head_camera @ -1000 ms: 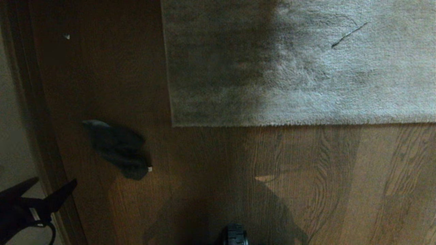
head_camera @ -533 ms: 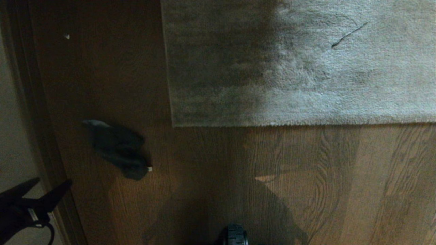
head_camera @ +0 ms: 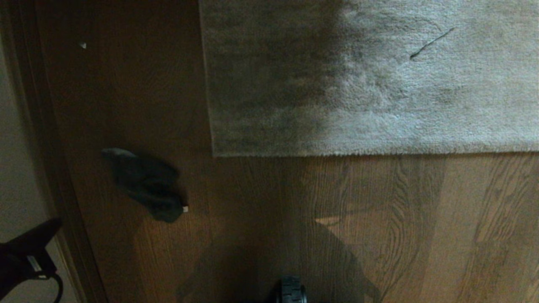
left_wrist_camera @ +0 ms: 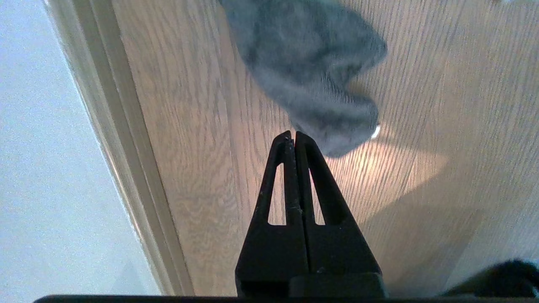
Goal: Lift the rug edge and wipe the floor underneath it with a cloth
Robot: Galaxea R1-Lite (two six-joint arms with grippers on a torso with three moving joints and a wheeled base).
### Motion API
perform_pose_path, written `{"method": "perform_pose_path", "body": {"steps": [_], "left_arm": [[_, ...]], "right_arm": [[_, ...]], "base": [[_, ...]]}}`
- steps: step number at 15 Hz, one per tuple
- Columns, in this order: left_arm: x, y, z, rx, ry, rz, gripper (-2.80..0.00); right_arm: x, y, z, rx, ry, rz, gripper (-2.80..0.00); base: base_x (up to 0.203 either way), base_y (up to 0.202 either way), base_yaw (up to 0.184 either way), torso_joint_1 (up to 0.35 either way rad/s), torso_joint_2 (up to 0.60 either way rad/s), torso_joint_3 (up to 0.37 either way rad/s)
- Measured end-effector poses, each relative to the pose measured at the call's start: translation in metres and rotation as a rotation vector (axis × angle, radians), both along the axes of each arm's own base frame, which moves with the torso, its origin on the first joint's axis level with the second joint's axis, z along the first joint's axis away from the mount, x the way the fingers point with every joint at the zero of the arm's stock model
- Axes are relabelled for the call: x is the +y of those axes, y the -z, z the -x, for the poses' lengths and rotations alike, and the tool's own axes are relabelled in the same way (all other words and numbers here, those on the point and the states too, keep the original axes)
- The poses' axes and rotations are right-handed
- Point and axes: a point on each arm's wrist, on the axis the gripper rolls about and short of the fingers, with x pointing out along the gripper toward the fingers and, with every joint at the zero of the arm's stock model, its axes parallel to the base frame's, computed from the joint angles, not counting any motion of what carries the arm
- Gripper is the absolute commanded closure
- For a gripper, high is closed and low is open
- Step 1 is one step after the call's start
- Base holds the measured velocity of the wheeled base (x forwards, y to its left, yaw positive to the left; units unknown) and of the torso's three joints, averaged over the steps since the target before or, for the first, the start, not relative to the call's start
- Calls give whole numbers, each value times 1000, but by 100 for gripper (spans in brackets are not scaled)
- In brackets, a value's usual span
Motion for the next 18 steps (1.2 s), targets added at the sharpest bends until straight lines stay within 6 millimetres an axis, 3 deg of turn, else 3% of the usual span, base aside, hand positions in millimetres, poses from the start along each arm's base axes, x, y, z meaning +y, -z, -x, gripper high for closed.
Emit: {"method": "perform_pose_path", "body": {"steps": [9,14,18], "left_arm": [[-9,-11,23,-70,-31,26,0],[-43,4,61,11,94,40,0],[-51,23,97,29,62,1,0]], "right_arm": [[0,0,0,0,0,0,0],[0,0,0,0,0,0,0],[0,0,0,0,0,0,0]], "base": [[0,0,0,0,0,0],[0,0,0,0,0,0],[0,0,0,0,0,0]]}}
